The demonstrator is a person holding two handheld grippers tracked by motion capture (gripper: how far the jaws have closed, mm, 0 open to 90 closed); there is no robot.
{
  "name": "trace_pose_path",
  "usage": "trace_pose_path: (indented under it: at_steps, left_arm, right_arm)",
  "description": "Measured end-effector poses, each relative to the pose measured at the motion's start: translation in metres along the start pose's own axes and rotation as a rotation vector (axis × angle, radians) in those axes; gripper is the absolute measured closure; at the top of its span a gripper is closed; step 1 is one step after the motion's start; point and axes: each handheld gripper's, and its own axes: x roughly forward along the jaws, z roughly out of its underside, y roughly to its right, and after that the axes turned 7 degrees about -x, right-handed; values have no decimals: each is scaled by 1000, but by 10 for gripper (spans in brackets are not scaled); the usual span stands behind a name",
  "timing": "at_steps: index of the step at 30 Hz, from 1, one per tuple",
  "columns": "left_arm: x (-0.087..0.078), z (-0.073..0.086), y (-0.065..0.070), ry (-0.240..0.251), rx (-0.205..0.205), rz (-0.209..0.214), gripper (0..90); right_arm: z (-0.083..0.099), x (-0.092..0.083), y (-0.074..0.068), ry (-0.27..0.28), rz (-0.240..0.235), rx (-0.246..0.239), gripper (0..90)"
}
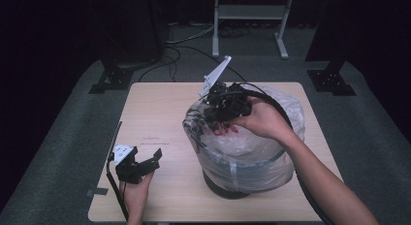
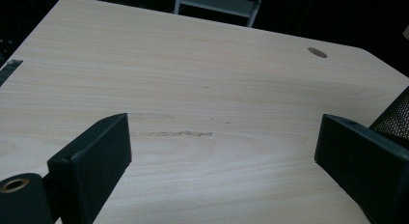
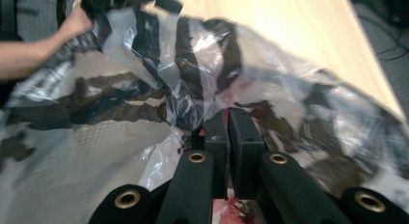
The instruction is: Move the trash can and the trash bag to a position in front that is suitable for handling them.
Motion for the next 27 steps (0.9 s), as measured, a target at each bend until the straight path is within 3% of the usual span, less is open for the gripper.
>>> trace_pose_path:
  at_steps: [4, 8, 15, 19, 23, 27]
  left_arm:
    - [0, 0, -1, -1, 2, -1, 47]
    - [0, 0, 0, 0, -1, -1, 47]
    - [0, 0, 0, -3, 1, -1, 47]
    - [0, 0, 0, 1, -3, -1, 47]
    - [0, 0, 0, -1, -3, 0, 47]
    - [0, 0, 0, 0, -1, 0, 47]
  right_arm:
    - [5, 17, -1, -65, -32, 5, 889]
    - [10, 24, -2, -101, -35, -6, 888]
    - [12, 10, 1, -65, -36, 10, 751]
    - [9, -4, 2, -39, -21, 10, 747]
    - [4, -14, 1, 20, -21, 3, 757]
    - [-4, -14, -5, 39, -18, -19, 767]
